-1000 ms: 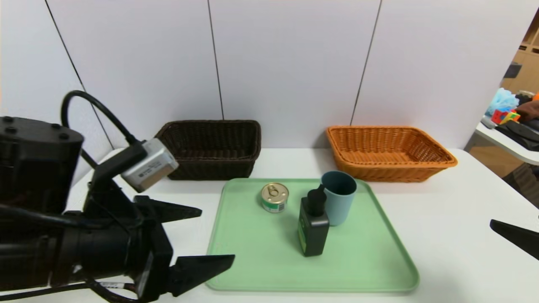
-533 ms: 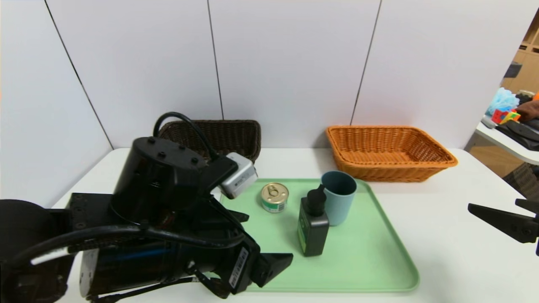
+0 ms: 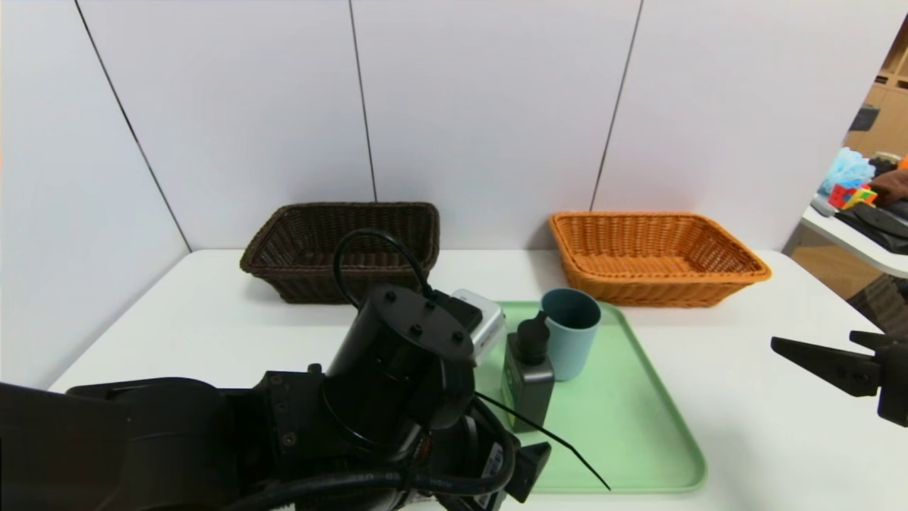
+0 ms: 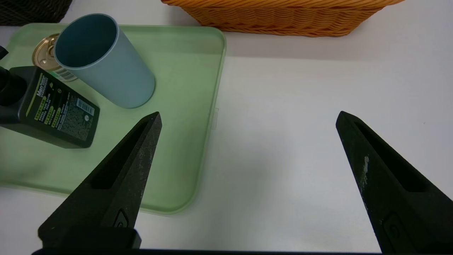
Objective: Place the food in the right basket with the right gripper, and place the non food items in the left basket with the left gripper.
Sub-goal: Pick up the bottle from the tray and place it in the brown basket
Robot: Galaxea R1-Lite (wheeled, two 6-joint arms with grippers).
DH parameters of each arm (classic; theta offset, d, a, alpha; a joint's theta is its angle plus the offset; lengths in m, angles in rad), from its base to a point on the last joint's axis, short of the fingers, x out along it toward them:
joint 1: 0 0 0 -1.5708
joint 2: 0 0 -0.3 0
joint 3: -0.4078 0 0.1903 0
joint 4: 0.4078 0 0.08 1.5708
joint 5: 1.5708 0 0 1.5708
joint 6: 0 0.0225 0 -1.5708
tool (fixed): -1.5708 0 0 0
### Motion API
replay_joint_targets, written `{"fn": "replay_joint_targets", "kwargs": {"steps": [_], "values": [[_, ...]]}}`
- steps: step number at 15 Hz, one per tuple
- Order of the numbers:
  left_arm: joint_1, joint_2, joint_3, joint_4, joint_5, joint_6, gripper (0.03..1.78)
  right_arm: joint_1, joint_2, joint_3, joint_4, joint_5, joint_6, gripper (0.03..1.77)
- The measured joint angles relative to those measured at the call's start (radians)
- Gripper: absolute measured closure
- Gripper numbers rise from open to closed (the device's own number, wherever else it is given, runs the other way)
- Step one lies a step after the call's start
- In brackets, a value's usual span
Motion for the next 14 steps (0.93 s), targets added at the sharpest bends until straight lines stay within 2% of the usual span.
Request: {"fn": "replay_joint_targets", "kwargs": {"steps": [2, 4, 9, 11, 14], "values": [[-0.043, 0.025, -0.018, -0.009, 0.079, -0.007, 0.12, 0.000, 0.002, -0.002, 0.000, 0.000, 0.000, 0.10], [-0.087, 0.043, -0.025, -0.011, 0.130, -0.022, 0.12, 0.000, 0.002, -0.003, 0.000, -0.001, 0.000, 0.10], [-0.180, 0.111, -0.069, -0.013, 0.352, -0.096, 0.12, 0.000, 0.000, 0.000, 0.000, 0.000, -0.001, 0.10], [-0.198, 0.134, -0.082, -0.057, 0.403, -0.100, 0.12, 0.000, -0.001, 0.002, 0.000, 0.000, -0.001, 0.10], [-0.207, 0.174, -0.087, -0.177, 0.427, -0.090, 0.12, 0.000, -0.004, 0.007, 0.001, -0.001, -0.002, 0.10]]}}
